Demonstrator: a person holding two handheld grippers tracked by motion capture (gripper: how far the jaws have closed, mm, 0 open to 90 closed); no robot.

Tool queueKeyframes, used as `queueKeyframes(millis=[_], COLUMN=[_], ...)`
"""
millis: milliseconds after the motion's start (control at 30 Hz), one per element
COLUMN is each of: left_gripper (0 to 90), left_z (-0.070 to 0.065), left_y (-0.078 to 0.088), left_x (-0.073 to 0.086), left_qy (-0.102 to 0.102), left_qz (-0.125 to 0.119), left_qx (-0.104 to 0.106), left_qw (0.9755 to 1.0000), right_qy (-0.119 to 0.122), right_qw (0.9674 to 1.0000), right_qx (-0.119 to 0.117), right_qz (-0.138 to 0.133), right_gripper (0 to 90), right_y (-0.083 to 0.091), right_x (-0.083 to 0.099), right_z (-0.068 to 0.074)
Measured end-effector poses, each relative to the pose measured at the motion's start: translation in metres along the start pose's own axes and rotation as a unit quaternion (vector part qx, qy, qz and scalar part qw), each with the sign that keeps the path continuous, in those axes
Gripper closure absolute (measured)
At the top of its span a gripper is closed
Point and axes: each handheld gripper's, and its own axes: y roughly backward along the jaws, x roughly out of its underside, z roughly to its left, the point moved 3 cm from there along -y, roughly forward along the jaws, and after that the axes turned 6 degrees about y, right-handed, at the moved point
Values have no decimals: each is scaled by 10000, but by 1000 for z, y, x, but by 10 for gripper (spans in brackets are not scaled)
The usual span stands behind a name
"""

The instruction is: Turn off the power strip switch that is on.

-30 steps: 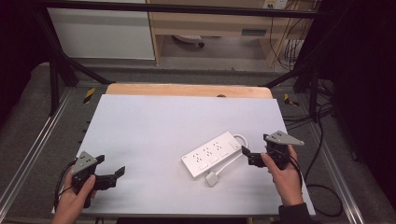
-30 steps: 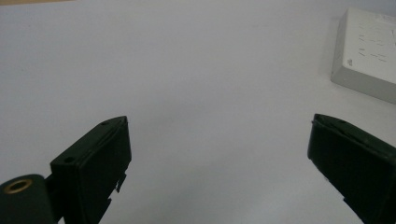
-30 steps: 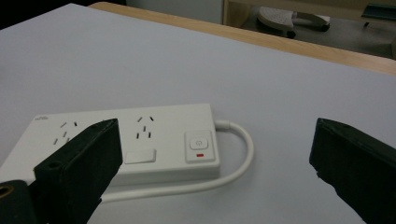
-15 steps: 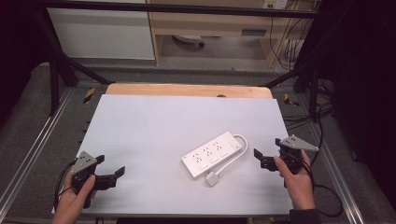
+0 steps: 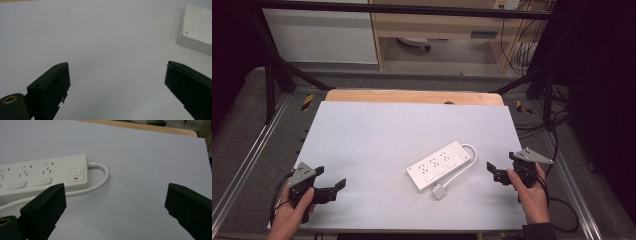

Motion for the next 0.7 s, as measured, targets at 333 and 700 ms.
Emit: queueKeyframes(millis=[333,700], left_gripper=[61,61], left_z=[0,-1], left_y=[0,-2], left_x=[0,1], left_qy=[0,-14], left_qz=[29,73], left_qx=[17,5], left_qw=[10000,10000], right_qy=[63,130], right_qw=[9999,9987], right_qx=[49,-32], right_qz=[145,500], right_gripper=[43,43], right_y=[-8,-22], right_x=[12,25], right_z=[-4,-3])
